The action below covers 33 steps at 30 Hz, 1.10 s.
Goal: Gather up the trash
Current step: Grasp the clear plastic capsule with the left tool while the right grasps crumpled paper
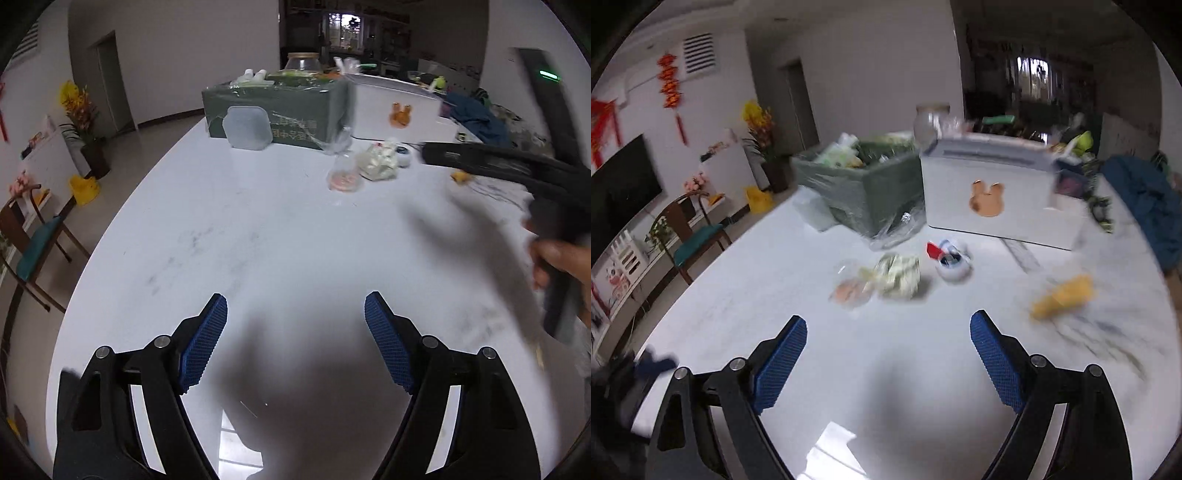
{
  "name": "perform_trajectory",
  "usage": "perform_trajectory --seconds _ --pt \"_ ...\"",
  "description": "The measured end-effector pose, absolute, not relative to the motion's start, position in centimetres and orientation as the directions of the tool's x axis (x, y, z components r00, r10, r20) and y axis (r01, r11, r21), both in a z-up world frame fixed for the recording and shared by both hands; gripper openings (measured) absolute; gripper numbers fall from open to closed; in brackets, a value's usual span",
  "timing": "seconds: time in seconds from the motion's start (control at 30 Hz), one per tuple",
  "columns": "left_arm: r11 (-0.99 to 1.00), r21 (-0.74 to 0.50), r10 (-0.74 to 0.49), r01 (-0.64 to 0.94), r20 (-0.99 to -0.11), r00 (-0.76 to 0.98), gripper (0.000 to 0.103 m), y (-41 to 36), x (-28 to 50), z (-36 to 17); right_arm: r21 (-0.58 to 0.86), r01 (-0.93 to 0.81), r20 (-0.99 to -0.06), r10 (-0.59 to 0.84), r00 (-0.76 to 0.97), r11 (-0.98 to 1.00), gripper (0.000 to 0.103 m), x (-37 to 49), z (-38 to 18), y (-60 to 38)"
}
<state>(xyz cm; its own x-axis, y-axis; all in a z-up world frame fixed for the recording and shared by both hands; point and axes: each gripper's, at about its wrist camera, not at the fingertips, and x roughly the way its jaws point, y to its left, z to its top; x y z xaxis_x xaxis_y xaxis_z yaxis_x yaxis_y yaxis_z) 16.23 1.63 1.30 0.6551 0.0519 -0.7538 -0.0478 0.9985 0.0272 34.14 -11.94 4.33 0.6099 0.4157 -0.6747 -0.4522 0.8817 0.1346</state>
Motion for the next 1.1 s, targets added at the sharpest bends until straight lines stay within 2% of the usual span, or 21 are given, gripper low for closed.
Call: perform_trajectory --seconds 0.03,0.1,0.13,0.2,0.23,0.27,0.43,0.57,0.6,0.63,0.7,0.77,0.87,1.0,1.1 --pt "0.998 0.031 0.06 -0.057 -0.754 0.654 0.075 1.9 17.1 1.1 0.123 -0.456 -0.694 0.405 0.595 0.882 0.086 36.1 3.4 -10.7" --pt "0.997 0.026 0.067 -0.072 -0.757 0.65 0.075 2.4 19.0 1.0 0.115 -0.457 -0.73 0.387 0.563 0.882 0.07 38.2 1.8 -9.3" --pt "0.997 0.023 0.067 -0.077 -0.757 0.65 0.075 2.6 19.6 1.0 0.129 -0.461 -0.761 0.386 0.521 0.878 0.055 39.5 0.6 -8.5" --pt "0.996 0.025 0.073 -0.081 -0.752 0.655 0.075 2.7 21.2 0.9 0.124 -0.445 -0.782 0.364 0.507 0.887 0.049 40.2 -0.2 -7.9" --pt "0.996 0.032 0.081 -0.087 -0.748 0.659 0.075 2.7 22.0 0.9 0.125 -0.45 -0.783 0.367 0.503 0.884 0.015 40.1 -0.2 -8.0" --pt "0.996 0.032 0.081 -0.087 -0.745 0.662 0.075 2.5 23.1 0.9 0.148 -0.46 -0.783 0.388 0.486 0.875 0.011 39.7 0.0 -8.7" --pt "0.998 0.028 0.053 -0.047 -0.731 0.68 0.075 0.1 29.1 0.4 0.251 -0.447 -0.678 0.486 0.552 0.858 0.012 33.9 3.8 -16.9" --pt "0.997 0.05 0.077 -0.06 -0.747 0.66 0.075 -2.3 33.9 -1.5 0.29 -0.431 -0.65 0.506 0.567 0.855 0.012 28.1 4.8 -22.7" --pt "0.997 0.046 0.071 -0.056 -0.78 0.622 0.06 -2.6 34.9 -2.2 0.287 -0.424 -0.649 0.5 0.574 0.859 0.012 26.4 4.9 -23.9" --pt "0.999 -0.002 0.029 -0.05 -0.785 0.618 0.04 -2.5 35.4 -2.3 0.287 -0.418 -0.646 0.496 0.58 0.862 0.012 24.7 5.1 -24.7" --pt "0.998 -0.022 0.024 -0.065 -0.772 0.635 0.04 -2.4 34.8 -1.7 0.293 -0.409 -0.637 0.496 0.59 0.864 0.012 21.4 5.4 -26.0" --pt "0.997 0.026 0.064 -0.068 -0.764 0.642 0.04 -3.0 32.1 -1.0 0.298 -0.416 -0.624 0.505 0.596 0.859 0.012 17.8 5.8 -26.6" --pt "0.998 0.042 0.059 -0.042 -0.735 0.676 0.04 -3.6 26.1 0.9 0.311 -0.461 -0.589 0.549 0.593 0.831 0.012 11.4 6.8 -26.0" --pt "0.998 0.041 -0.005 0.045 -0.68 0.733 0.04 -3.8 12.4 4.2 0.334 -0.554 -0.554 0.635 0.539 0.762 0.015 1.6 7.3 -24.5" --pt "0.988 0.09 -0.039 0.129 -0.658 0.752 0.04 -4.3 2.1 4.5 0.336 -0.604 -0.568 0.667 0.482 0.723 0.015 -4.8 6.1 -23.1"
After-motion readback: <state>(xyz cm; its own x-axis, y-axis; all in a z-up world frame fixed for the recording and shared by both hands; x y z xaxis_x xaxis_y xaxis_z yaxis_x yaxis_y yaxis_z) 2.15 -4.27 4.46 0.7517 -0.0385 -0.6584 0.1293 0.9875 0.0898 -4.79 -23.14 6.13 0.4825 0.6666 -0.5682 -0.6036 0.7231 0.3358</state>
